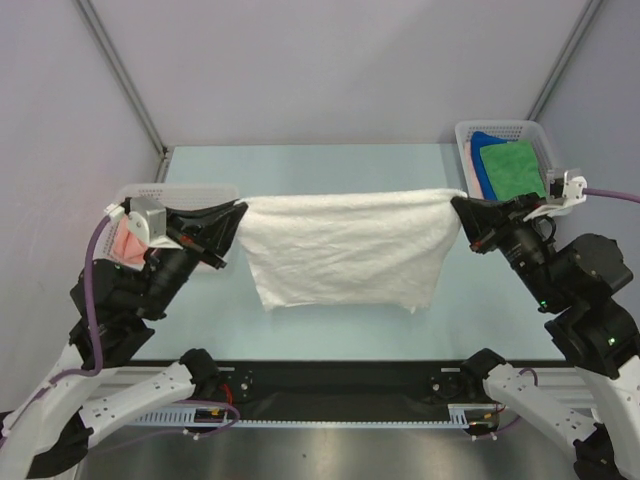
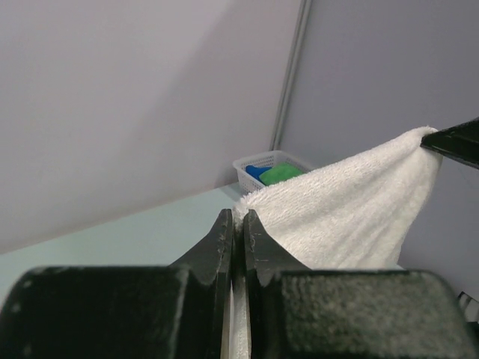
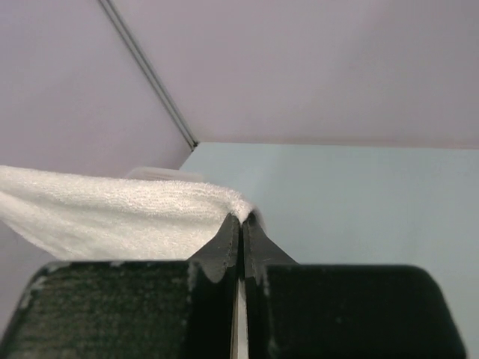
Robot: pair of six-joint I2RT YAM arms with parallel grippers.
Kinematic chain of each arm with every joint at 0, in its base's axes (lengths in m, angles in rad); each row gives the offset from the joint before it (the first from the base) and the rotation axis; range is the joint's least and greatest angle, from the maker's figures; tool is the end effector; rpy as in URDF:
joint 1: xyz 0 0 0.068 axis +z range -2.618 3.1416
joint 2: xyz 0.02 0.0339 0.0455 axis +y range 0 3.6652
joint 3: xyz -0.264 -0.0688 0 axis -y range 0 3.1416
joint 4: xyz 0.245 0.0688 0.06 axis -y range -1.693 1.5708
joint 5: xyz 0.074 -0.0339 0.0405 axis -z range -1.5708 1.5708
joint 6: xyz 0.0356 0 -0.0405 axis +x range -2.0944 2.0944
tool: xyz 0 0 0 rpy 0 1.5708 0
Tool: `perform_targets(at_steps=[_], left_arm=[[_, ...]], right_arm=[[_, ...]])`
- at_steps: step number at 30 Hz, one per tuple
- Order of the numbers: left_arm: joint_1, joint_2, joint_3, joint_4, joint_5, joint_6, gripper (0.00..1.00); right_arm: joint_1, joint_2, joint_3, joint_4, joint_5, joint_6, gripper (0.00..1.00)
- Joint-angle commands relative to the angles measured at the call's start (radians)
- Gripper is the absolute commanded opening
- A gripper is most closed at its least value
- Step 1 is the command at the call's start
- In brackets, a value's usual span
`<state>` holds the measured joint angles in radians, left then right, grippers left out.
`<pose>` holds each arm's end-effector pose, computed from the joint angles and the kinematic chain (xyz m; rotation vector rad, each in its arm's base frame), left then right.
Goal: Fold and stack the towels
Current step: Fold the towel
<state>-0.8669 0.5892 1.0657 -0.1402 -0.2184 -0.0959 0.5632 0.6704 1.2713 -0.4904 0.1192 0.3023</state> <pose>0.0663 -0.0662 0.4618 0.2931 1.2392 -0.6987 0.0783 0.0445 0.4776 -0.0952 1.4881 0.6164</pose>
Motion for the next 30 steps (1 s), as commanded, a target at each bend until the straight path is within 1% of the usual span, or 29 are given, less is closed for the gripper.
perform_targets(at_steps=[1,2,5,7,8,9,10,11,12,13,14,15,16,17,18,19,20,21,22,23,24,25,26,27,28,30], left_arm=[[-0.001,0.027,0.069,-0.070,0.011,0.004,0.00],[-0.001,0.037,0.086,-0.091,-0.001,-0.036,0.00],[-0.001,0.113,0.128,-0.163,-0.056,-0.074,0.00],[0.006,0.159,0.142,-0.188,-0.091,-0.099,0.00],[0.012,0.217,0.152,-0.206,-0.102,-0.103,0.00],[0.029,0.245,0.157,-0.214,-0.090,-0.132,0.00],[0.093,0.277,0.158,-0.216,-0.064,-0.152,0.00],[0.141,0.329,0.154,-0.208,0.036,-0.180,0.00],[0.190,0.362,0.145,-0.191,0.086,-0.229,0.00],[0.269,0.394,0.125,-0.170,0.129,-0.249,0.00],[0.299,0.470,0.119,-0.132,0.175,-0.261,0.00],[0.324,0.510,0.114,-0.106,0.204,-0.271,0.00],[0.369,0.556,0.117,-0.087,0.229,-0.277,0.00],[0.388,0.608,0.117,-0.032,0.250,-0.280,0.00],[0.407,0.700,0.119,0.005,0.276,-0.284,0.00],[0.434,0.756,0.134,0.034,0.286,-0.286,0.00],[0.448,0.806,0.148,0.103,0.295,-0.280,0.00],[0.474,0.918,0.171,0.119,0.297,-0.281,0.00],[0.488,0.970,0.225,0.169,0.316,-0.280,0.00],[0.499,1.022,0.258,0.183,0.323,-0.266,0.00],[0.515,1.132,0.298,0.180,0.308,-0.262,0.00],[0.525,1.176,0.369,0.191,0.309,-0.254,0.00],[0.534,1.228,0.402,0.198,0.315,-0.246,0.00],[0.552,1.300,0.436,0.197,0.321,-0.246,0.00],[0.560,1.334,0.485,0.203,0.318,-0.245,0.00],[0.566,1.380,0.520,0.203,0.292,-0.222,0.00]], right_arm=[[-0.002,0.021,0.080,-0.046,-0.027,-0.006,0.00],[-0.002,0.035,0.104,-0.063,-0.032,-0.003,0.00],[-0.002,0.104,0.115,-0.094,0.008,-0.003,0.00],[-0.002,0.142,0.100,-0.093,0.013,-0.002,0.00],[0.000,0.176,0.074,-0.085,0.017,0.000,0.00],[-0.005,0.195,0.062,-0.064,0.023,0.000,0.00],[-0.012,0.214,0.053,-0.051,0.025,-0.002,0.00],[-0.026,0.266,0.043,-0.034,0.020,0.000,0.00],[-0.046,0.291,0.027,-0.019,-0.015,0.003,0.00],[-0.113,0.322,0.008,0.005,-0.059,0.006,0.00],[-0.150,0.377,-0.012,0.065,-0.099,0.015,0.00],[-0.190,0.417,-0.054,0.100,-0.187,0.033,0.00],[-0.227,0.452,-0.073,0.134,-0.222,0.043,0.00],[-0.283,0.492,-0.087,0.212,-0.245,0.049,0.00],[-0.305,0.588,-0.107,0.249,-0.280,0.063,0.00],[-0.324,0.635,-0.110,0.288,-0.294,0.064,0.00],[-0.356,0.691,-0.109,0.364,-0.300,0.067,0.00],[-0.365,0.781,-0.101,0.403,-0.302,0.075,0.00],[-0.378,0.838,-0.095,0.452,-0.315,0.084,0.00],[-0.400,0.891,-0.075,0.525,-0.329,0.098,0.00],[-0.408,0.990,-0.054,0.547,-0.337,0.107,0.00],[-0.413,1.032,-0.017,0.597,-0.331,0.121,0.00],[-0.419,1.070,0.000,0.622,-0.331,0.124,0.00],[-0.421,1.150,0.026,0.628,-0.329,0.127,0.00],[-0.421,1.179,0.066,0.641,-0.322,0.133,0.00],[-0.419,1.225,0.086,0.665,-0.314,0.141,0.00]])
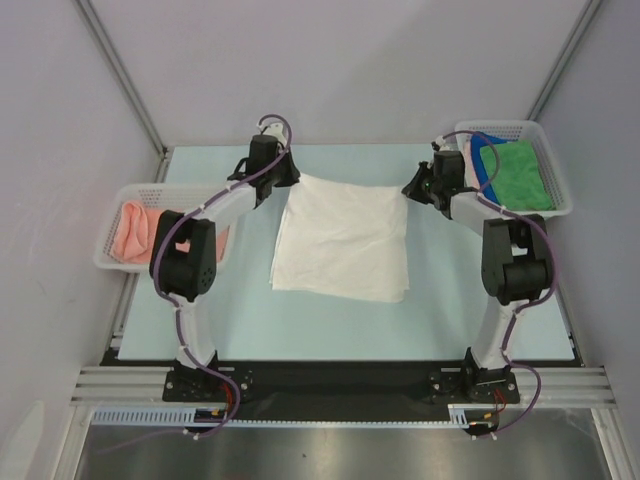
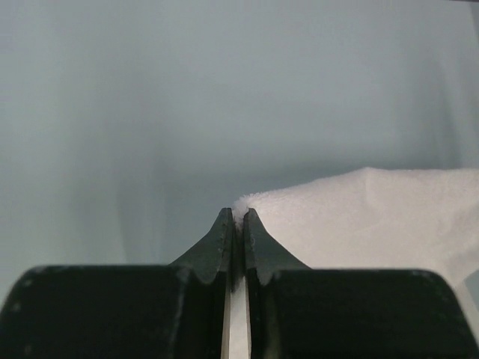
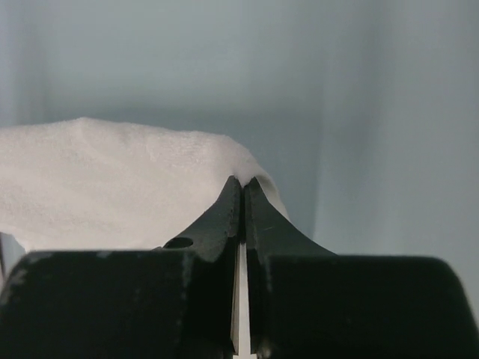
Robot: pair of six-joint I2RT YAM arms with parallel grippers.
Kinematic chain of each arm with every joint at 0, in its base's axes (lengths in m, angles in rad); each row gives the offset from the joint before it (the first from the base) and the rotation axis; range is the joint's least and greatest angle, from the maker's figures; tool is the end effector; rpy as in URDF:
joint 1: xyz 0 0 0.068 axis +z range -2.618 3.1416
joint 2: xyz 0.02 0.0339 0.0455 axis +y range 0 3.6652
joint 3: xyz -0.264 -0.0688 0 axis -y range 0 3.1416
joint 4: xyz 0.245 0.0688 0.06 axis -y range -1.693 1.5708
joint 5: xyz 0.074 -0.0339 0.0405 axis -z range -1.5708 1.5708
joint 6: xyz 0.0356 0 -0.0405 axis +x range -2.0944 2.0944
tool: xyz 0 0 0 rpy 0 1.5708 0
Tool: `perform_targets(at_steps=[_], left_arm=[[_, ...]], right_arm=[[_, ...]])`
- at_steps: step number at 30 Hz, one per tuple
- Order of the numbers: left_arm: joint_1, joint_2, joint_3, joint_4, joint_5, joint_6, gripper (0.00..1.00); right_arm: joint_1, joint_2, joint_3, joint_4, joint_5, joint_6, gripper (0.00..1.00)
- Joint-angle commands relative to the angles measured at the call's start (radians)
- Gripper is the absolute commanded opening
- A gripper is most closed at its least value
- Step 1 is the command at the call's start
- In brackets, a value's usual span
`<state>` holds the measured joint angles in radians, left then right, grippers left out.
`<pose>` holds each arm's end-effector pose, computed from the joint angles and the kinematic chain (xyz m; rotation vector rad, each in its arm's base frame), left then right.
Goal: Fold and stack the towels
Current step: Fold the towel
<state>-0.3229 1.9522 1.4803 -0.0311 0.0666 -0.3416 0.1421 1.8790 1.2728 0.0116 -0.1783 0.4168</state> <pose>0.4352 -0.1481 0.2478 0.0218 2.1073 -0.4726 0.4207 0.0666 0.2137 0.1976 2.1913 0.5107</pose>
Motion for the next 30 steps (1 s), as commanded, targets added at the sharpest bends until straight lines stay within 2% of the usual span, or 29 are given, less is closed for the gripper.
perform_targets(at_steps=[1,6,9,11,14,18,22,27,30], left_arm=[[0.024,0.046,0.124,0.096,-0.020,0.035,0.00],[0.057,0.086,0.124,0.126,-0.062,0.023,0.00],[0.082,0.125,0.192,0.059,-0.063,-0.016,0.00],[0.090,0.119,0.178,0.077,-0.054,-0.033,0.00],[0.090,0.116,0.166,0.085,-0.063,-0.017,0.00],[0.090,0.134,0.147,0.131,-0.060,0.038,0.00],[0.091,0.129,0.120,0.186,-0.047,0.065,0.00],[0.091,0.070,0.069,0.192,-0.062,0.058,0.00],[0.091,-0.002,-0.020,0.218,-0.097,0.041,0.01]], right_arm=[[0.001,0.049,0.091,0.172,-0.013,0.028,0.00],[0.008,0.066,0.091,0.197,0.045,-0.001,0.00],[-0.004,0.068,0.088,0.229,0.031,-0.006,0.00],[-0.006,0.089,0.089,0.261,0.023,-0.015,0.00],[0.007,0.141,0.170,0.228,0.023,-0.058,0.00],[0.004,0.239,0.255,0.215,-0.004,-0.038,0.00],[0.013,0.221,0.231,0.248,0.005,-0.032,0.00],[0.017,0.128,0.108,0.275,0.026,-0.039,0.00],[0.020,0.056,0.041,0.277,0.034,-0.042,0.00]])
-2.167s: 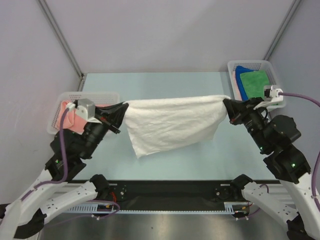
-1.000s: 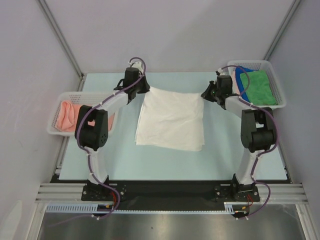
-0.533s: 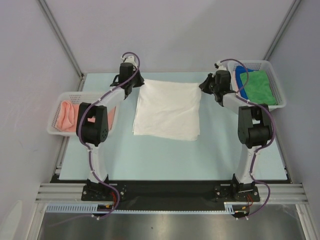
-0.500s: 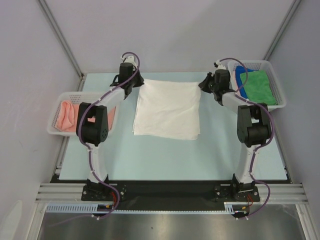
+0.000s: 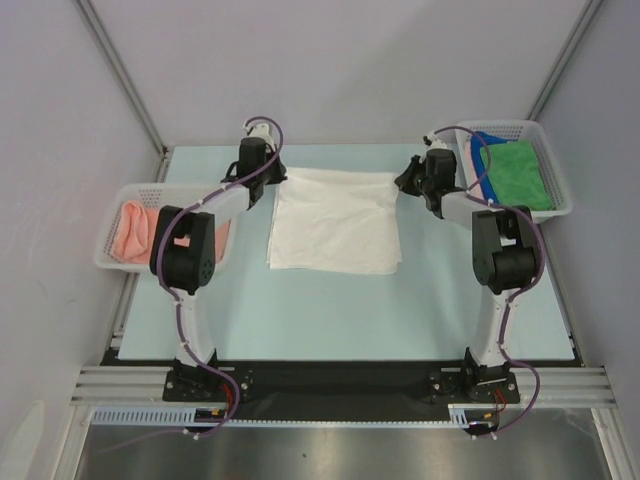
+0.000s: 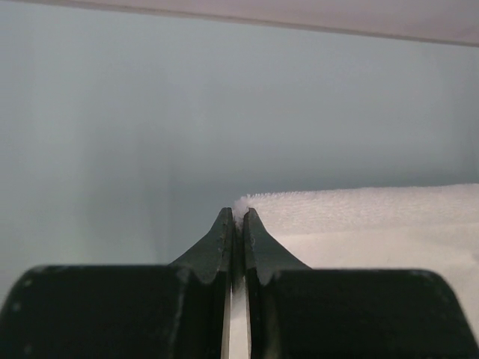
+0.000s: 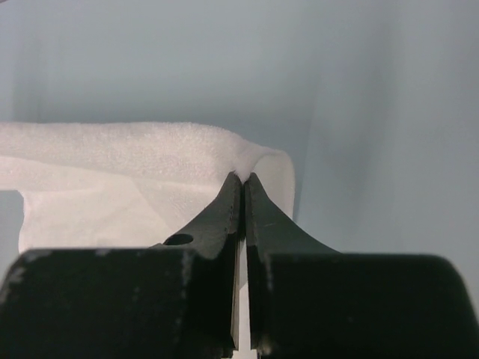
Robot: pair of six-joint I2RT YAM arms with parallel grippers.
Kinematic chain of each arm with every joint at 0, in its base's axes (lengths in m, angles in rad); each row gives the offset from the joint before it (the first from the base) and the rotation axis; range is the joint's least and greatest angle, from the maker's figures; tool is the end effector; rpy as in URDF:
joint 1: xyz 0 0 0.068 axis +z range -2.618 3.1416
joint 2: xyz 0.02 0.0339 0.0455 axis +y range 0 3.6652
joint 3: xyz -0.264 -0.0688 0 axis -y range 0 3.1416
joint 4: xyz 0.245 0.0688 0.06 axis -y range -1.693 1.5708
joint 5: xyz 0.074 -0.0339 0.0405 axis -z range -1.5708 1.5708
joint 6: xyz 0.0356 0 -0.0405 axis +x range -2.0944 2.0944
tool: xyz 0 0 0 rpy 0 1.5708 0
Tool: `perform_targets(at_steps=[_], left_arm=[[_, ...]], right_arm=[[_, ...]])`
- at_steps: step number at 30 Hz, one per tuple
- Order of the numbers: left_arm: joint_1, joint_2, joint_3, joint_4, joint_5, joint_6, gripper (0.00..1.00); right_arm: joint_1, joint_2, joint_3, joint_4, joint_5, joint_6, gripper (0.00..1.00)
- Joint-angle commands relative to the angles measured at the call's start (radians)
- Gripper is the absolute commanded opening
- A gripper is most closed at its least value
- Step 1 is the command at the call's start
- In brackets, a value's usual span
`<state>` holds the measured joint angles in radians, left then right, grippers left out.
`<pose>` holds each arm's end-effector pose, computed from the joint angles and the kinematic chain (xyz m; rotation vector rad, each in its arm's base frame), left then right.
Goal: Fold and stack the towels
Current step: Fold the towel
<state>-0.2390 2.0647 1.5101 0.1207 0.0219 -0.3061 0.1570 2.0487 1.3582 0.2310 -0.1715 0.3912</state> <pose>0.4705 -0.1154 0.2219 -0.0537 2.0232 -0.3694 0.4596 0.0789 0.1898 0.1314 2.0581 0.5165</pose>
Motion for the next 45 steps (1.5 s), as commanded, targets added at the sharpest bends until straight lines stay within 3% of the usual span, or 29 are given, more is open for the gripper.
perform_targets(at_steps=[1,14,19,21,26,28,30,31,34,37,45], left_arm=[[0.007,-0.135,-0.091,0.068,-0.068,-0.002,0.02],[-0.032,-0.429,-0.510,0.212,-0.198,-0.044,0.06],[-0.078,-0.531,-0.639,0.255,-0.276,-0.066,0.13],[-0.094,-0.552,-0.686,0.270,-0.290,-0.085,0.23],[-0.128,-0.610,-0.767,0.281,-0.350,-0.136,0.33],[-0.132,-0.626,-0.812,0.298,-0.358,-0.156,0.38],[-0.141,-0.652,-0.853,0.319,-0.349,-0.166,0.38],[-0.155,-0.663,-0.866,0.329,-0.347,-0.163,0.43],[-0.183,-0.715,-0.904,0.320,-0.369,-0.165,0.51],[-0.207,-0.747,-0.915,0.281,-0.359,-0.195,0.59],[-0.223,-0.596,-0.701,-0.087,-0.387,-0.332,0.58]], right_arm=[[0.013,-0.133,-0.063,0.060,0.033,-0.020,0.00],[0.065,-0.398,-0.401,0.111,0.089,0.008,0.00],[0.079,-0.469,-0.481,0.119,0.089,0.031,0.00],[0.095,-0.492,-0.514,0.111,0.101,0.032,0.00],[0.104,-0.551,-0.580,0.099,0.095,0.046,0.00],[0.110,-0.576,-0.628,0.106,0.089,0.047,0.05],[0.113,-0.611,-0.681,0.110,0.093,0.054,0.18],[0.111,-0.622,-0.695,0.108,0.095,0.058,0.30],[0.107,-0.669,-0.725,0.076,0.092,0.066,0.38],[0.104,-0.722,-0.714,-0.005,0.128,0.081,0.57],[0.136,-0.613,-0.522,-0.257,0.171,0.120,0.58]])
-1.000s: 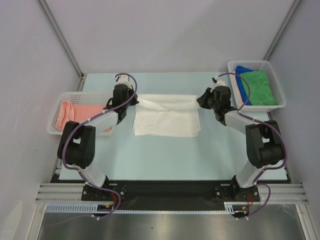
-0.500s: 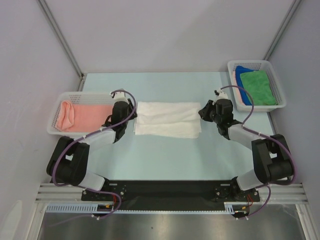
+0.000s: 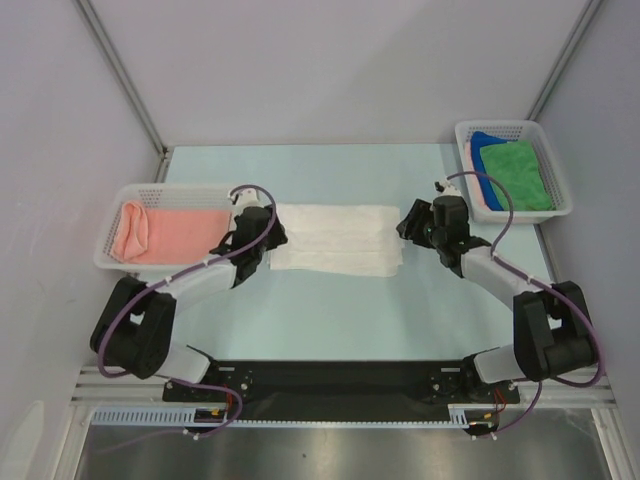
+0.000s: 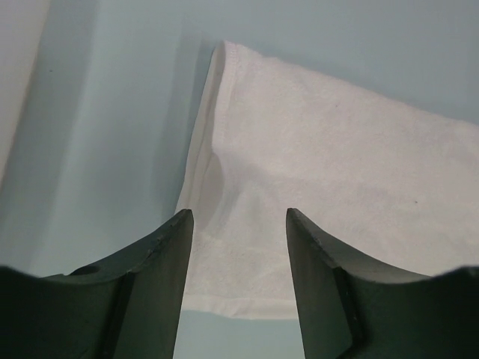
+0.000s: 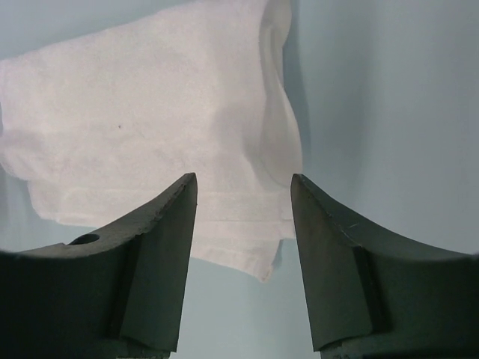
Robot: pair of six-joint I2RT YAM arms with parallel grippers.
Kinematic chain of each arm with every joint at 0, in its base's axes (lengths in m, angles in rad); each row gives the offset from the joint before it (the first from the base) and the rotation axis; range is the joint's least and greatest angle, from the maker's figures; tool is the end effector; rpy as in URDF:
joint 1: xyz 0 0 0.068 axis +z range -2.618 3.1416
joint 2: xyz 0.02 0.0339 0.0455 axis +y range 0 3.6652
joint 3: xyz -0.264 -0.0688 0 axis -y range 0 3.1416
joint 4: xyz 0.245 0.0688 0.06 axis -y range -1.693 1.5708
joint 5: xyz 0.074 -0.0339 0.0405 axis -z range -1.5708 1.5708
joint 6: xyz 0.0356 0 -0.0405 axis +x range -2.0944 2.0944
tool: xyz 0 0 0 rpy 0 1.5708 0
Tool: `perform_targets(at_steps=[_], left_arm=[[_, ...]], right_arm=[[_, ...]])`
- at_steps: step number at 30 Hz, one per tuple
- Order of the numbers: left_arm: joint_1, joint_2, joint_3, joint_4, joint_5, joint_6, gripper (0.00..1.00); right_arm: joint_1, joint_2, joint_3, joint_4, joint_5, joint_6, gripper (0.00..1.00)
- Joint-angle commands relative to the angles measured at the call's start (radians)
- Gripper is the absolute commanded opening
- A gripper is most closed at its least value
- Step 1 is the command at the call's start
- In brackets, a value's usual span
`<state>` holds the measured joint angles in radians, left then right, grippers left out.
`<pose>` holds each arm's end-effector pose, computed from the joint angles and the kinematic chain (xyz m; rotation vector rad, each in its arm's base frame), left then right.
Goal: Fold and stack the towels
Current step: Fold the towel
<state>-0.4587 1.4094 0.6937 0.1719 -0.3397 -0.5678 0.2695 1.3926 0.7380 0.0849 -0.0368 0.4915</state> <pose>0.2688 -0.1195 0.2029 -0.3145 2.0675 -0.2654 0.2853 0.0802 0.2126 0.2196 2.1682 0.4799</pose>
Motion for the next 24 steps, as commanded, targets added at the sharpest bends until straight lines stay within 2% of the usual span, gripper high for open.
perform_targets(at_steps=[1,2,9,17,22,24], left_arm=[[-0.005,0.107,0.141,-0.164,-0.027,-0.079,0.58],[-0.005,0.132,0.161,-0.219,-0.027,-0.090,0.58],[-0.005,0.189,0.187,-0.250,-0.013,-0.103,0.57],[-0.003,0.180,0.144,-0.246,-0.015,-0.103,0.53],[-0.003,0.180,0.153,-0.236,-0.019,-0.096,0.46],[-0.003,0.171,0.152,-0.224,-0.015,-0.087,0.47]], right_arm=[[0.025,0.092,0.122,-0.132,0.037,0.019,0.59],[0.028,0.107,0.147,-0.151,0.037,0.019,0.59],[0.048,0.183,0.115,-0.140,0.051,0.027,0.60],[0.050,0.183,0.058,-0.116,0.060,0.053,0.48],[0.050,0.187,0.069,-0.114,0.058,0.056,0.35],[0.050,0.171,0.072,-0.120,0.060,0.055,0.38]])
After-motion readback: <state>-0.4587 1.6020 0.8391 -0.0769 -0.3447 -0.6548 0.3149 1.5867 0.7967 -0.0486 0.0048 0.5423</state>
